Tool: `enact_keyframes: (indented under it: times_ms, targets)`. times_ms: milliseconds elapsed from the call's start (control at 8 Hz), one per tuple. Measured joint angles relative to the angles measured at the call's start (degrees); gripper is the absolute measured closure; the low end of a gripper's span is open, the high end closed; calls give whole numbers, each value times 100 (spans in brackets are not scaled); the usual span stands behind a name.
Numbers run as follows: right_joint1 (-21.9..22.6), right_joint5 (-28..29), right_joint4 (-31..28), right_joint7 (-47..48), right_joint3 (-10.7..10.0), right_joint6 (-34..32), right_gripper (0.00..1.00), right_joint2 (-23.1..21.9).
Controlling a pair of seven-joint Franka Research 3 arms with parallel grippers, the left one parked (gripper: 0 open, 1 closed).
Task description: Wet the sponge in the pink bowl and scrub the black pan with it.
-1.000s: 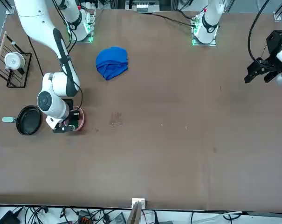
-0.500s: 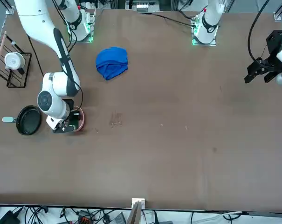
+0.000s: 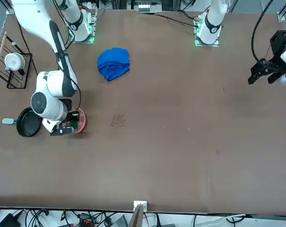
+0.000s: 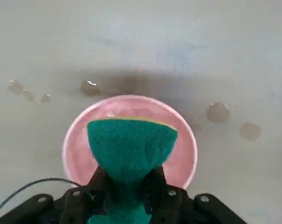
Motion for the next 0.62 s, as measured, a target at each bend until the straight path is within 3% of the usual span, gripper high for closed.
enact_keyframes:
  times_ms: [375,625]
  targets:
    - [-199,-1,100,-256,-50,-498,64,-363]
    - [-689,-7,277,-841,-76,-782,64,-407]
